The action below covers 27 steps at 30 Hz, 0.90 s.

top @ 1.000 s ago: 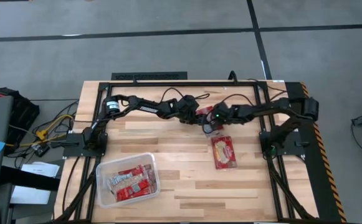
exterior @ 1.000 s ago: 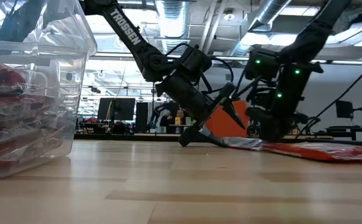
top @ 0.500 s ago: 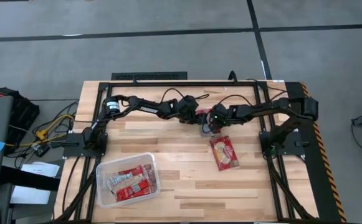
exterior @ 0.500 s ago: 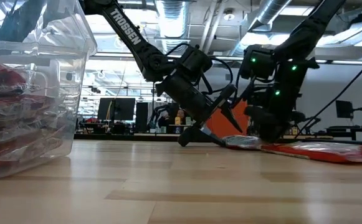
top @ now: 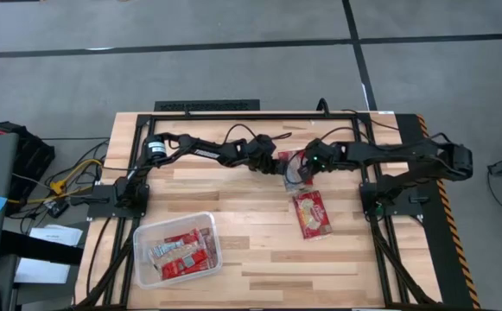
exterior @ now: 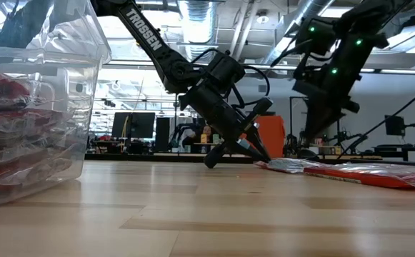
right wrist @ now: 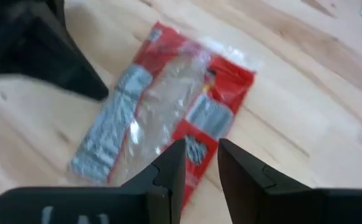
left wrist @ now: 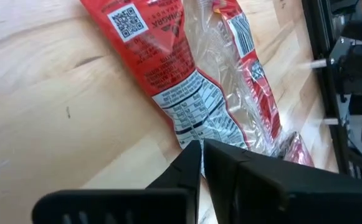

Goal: Sort popcorn bags into baskets
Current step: Put the red popcorn bag into the transparent bin

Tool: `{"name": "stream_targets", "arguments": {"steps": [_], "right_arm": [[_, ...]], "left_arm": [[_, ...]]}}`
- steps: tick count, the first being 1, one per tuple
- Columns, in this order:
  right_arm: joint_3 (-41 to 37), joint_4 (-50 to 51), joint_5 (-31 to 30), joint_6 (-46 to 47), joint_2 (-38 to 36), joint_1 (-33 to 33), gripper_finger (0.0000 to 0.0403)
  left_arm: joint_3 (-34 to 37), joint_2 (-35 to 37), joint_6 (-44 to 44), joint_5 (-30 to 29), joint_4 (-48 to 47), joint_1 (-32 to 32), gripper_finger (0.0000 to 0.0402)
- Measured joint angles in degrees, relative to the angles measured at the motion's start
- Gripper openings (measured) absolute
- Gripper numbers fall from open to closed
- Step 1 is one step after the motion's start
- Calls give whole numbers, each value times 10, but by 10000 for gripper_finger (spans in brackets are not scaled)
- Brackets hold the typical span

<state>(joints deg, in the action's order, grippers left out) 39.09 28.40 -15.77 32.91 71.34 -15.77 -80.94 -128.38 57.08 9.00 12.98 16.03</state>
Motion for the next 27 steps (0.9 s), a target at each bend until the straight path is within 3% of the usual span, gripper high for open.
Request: {"name": "stream_targets", "arguments": {"steps": [5, 9, 13, 21, 27], "right_arm": [[-26, -24, 51, -26, -10, 25, 118], [-97, -88, 69, 30, -8, 49, 118], [-151, -126, 46, 85, -8, 61, 118], [-172, -184, 35, 89, 12, 63, 118], [-171, -284, 36, 84, 72, 62, 118]], "left_arm": [[1, 7, 6, -1, -10, 0, 4], [2, 11, 2, 21, -23, 0, 32], [2, 13, -15, 33, -43, -5, 94], [1, 14, 24, -21, -86, -15, 255], [0, -6, 72, -6, -42, -12, 304]]}}
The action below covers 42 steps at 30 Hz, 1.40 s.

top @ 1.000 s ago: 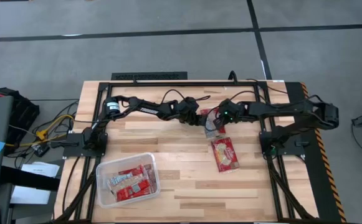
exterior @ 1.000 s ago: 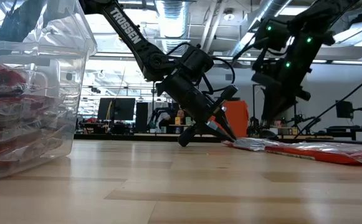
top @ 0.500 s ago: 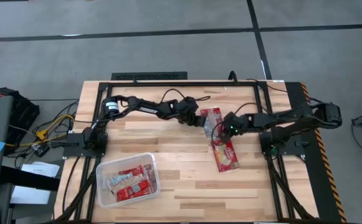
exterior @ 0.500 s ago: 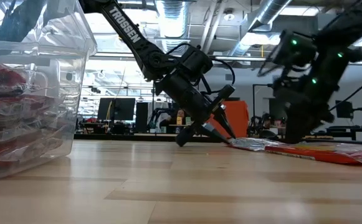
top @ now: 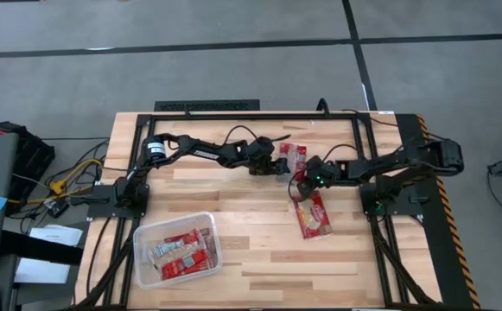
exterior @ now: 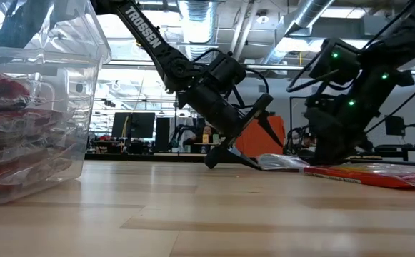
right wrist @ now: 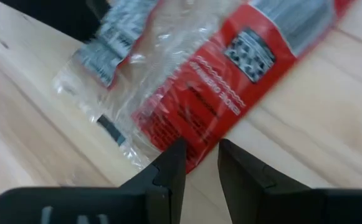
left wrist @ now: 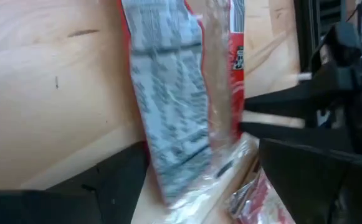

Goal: Sort popcorn bags into baskets
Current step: Put the red popcorn bag into the transparent bin

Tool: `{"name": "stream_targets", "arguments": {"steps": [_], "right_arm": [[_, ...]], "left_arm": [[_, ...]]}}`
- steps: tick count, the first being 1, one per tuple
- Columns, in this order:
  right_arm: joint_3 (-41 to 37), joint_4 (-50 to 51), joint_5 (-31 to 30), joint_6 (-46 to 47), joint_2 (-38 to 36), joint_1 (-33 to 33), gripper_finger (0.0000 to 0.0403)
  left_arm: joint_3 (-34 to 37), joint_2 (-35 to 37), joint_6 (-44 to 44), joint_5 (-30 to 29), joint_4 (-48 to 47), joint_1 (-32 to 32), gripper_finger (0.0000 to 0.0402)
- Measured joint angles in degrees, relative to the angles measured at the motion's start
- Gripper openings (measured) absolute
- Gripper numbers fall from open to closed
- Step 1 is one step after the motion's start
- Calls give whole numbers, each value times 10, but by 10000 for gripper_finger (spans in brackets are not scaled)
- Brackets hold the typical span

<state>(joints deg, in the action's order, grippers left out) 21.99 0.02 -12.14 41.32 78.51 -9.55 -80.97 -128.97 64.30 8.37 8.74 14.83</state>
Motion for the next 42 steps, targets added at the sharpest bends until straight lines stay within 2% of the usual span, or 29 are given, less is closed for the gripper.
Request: {"name": "stream_targets", "arguments": {"steps": [6, 11, 16, 21, 22, 26, 31, 34, 36, 42], "right_arm": [[23, -36, 9, -34, 51, 1, 118], [49, -33, 23, -75, 68, 0, 118], [55, -11, 36, -84, 40, 2, 118], [55, 73, 38, -108, -44, 2, 118], [55, 96, 38, -108, -64, 2, 118], [56, 165, 36, -110, -151, 2, 118], [56, 239, -6, -111, -254, 1, 118], [56, 276, -35, -116, -303, 0, 118], [56, 296, -45, -127, -330, 0, 118], [56, 332, -47, -133, -369, 1, 118]], "left_arm": [[0, -1, -10, -34, 2, -3, 294], [0, -2, 3, -34, 10, -2, 257], [0, -2, 9, -36, 14, -3, 165], [1, -2, 5, -30, 14, -2, 34], [1, -2, 2, -31, 17, -2, 20], [-3, 1, 8, -2, 27, 0, 15], [-23, 32, -42, 136, -5, 1, 7], [-38, 98, -68, 238, -62, -1, 7], [-48, 156, -101, 276, -135, -6, 7], [-53, 320, -169, 229, -403, -38, 8]]}}
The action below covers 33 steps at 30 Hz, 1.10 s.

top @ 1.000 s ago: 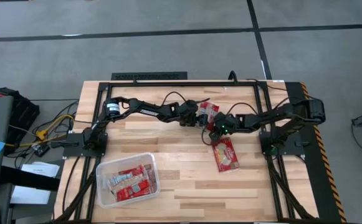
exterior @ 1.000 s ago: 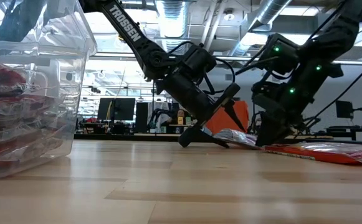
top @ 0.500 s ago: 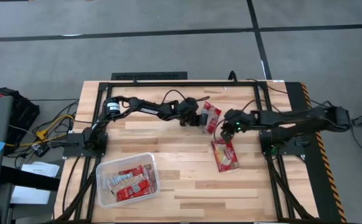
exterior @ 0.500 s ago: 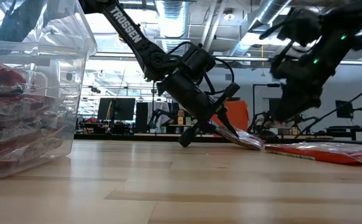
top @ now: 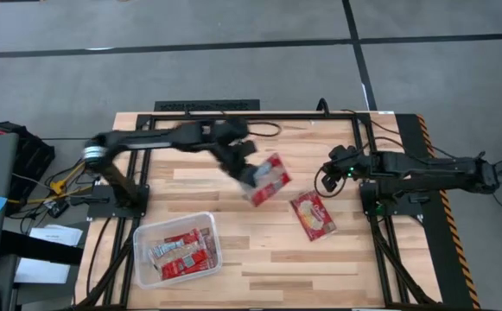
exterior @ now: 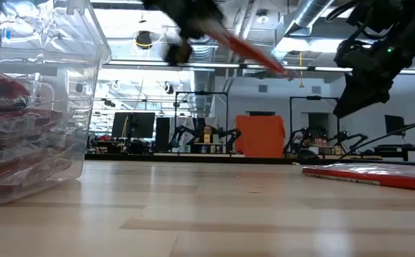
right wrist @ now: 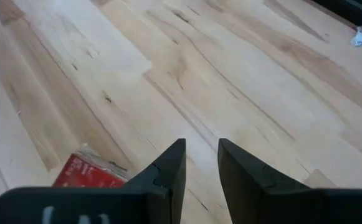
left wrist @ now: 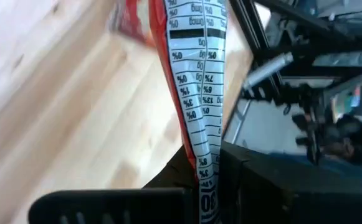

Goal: Sort popcorn bags into baskets
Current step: Put the red popcorn bag into the transparent bin

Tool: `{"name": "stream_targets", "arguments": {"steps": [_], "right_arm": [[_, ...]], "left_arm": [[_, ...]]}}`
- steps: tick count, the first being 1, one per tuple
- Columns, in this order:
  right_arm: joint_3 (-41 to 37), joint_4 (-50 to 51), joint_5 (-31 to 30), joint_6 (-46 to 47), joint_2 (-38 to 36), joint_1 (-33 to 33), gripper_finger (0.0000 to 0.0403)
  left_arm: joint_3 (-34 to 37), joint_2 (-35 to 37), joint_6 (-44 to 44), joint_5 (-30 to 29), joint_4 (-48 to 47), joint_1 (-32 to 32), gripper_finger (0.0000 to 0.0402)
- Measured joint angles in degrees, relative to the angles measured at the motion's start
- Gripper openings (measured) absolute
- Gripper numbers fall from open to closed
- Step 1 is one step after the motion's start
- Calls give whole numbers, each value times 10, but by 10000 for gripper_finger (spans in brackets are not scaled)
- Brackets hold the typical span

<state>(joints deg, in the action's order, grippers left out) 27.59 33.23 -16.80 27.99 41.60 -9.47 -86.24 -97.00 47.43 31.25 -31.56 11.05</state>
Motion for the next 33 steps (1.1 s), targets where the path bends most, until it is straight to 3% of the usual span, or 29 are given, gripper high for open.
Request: {"name": "stream_targets", "arguments": {"steps": [3, 6, 12, 18, 24, 28, 33], "right_arm": [[0, 2, 0, -2, 0, 0, 118], [0, -3, 0, -11, 6, 0, 118], [0, -4, 0, -22, 31, 0, 118], [0, -27, 0, -30, 61, 0, 118], [0, -39, 2, -30, 88, 0, 118], [0, -38, 2, -30, 103, 0, 118], [0, -38, 4, -30, 114, 0, 118]], "left_arm": [[-4, 87, 5, -51, -112, -39, 7], [-1, 146, 64, -117, -202, -101, 7], [-2, 227, 234, -217, -316, -260, 7], [9, 279, 353, -320, -353, -410, 7], [54, 300, 412, -337, -354, -522, 7], [93, 300, 399, -355, -337, -549, 9], [163, 300, 346, -290, -227, -549, 12]]}}
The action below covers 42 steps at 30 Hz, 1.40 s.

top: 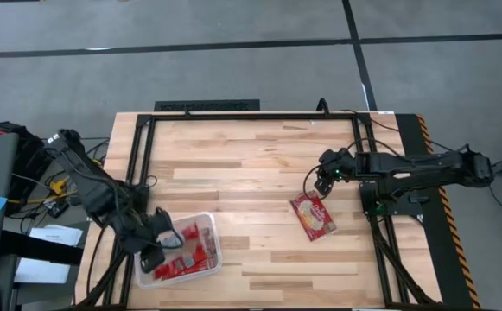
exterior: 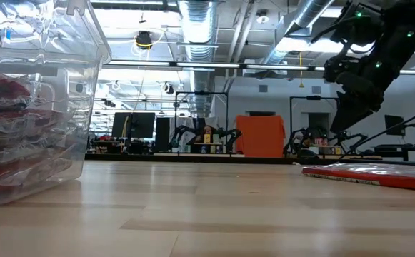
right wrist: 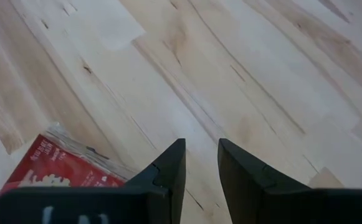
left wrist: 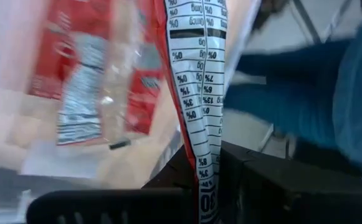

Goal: Sort popcorn bags into baskets
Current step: Put the red popcorn bag into the transparent bin, then adjust the popcorn bag in the transparent bin

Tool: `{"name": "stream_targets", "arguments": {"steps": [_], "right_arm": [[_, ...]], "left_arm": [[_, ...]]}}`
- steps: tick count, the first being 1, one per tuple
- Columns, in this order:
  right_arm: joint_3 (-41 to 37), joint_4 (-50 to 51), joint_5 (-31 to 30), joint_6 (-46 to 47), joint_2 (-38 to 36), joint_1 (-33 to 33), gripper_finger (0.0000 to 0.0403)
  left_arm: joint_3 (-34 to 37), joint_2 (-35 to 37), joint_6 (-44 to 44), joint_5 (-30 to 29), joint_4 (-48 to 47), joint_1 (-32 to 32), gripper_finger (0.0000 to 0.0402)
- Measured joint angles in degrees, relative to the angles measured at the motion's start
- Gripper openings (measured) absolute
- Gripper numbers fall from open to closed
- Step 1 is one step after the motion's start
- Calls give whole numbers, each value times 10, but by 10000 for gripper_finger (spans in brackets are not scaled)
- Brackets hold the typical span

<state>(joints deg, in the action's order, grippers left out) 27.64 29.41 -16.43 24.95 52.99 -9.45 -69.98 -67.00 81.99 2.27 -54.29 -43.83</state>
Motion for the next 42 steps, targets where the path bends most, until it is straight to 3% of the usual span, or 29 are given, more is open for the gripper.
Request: {"name": "stream_targets", "arguments": {"steps": [4, 17, 23, 29, 34, 38, 42], "right_arm": [[0, -1, 0, 0, 4, 0, 118], [0, -16, 0, 0, 4, 0, 118], [0, -16, 0, 0, 4, 0, 118], [0, -16, 0, 0, 4, 0, 118], [0, -16, -3, 0, 4, 0, 118], [0, -16, -4, 0, 4, 0, 118], [0, -16, -3, 0, 4, 0, 118]], "left_arm": [[50, 0, -39, 48, 56, 5, 12], [129, 0, -182, 106, 125, 79, 15], [141, 0, -194, 140, 111, 94, 55], [141, 0, -201, 138, 98, 95, 107], [141, 0, -188, 137, 64, 118, 126], [140, 0, -184, 100, 0, 145, 109], [140, -1, -179, 32, -63, 165, 52]]}}
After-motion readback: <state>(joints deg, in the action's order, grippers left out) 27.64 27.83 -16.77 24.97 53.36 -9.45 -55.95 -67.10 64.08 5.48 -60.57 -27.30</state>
